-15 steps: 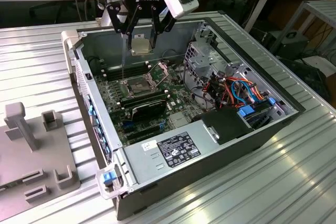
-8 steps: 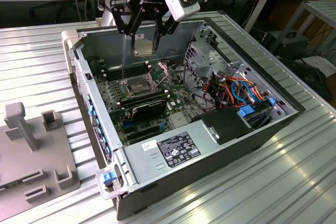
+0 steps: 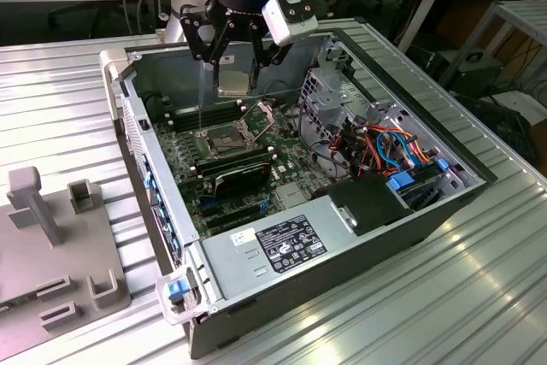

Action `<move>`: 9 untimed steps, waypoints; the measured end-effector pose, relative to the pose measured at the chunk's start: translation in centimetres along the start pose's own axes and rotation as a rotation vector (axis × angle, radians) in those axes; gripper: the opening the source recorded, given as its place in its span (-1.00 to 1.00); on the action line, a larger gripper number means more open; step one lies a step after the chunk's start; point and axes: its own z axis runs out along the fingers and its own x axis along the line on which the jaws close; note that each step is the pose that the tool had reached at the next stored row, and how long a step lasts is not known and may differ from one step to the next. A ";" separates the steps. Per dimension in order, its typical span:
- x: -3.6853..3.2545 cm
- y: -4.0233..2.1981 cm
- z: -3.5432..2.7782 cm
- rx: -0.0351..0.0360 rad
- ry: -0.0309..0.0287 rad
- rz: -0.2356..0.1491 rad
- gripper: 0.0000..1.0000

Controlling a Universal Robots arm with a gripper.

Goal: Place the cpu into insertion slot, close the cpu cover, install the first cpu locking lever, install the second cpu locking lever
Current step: 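Place the cpu into insertion slot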

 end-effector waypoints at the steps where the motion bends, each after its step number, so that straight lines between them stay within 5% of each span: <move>1: 0.03 0.11 0.23 0.0003 -0.0005 0.013 0.09; 9: 0.38 1.10 0.69 0.0006 -0.0009 0.023 0.09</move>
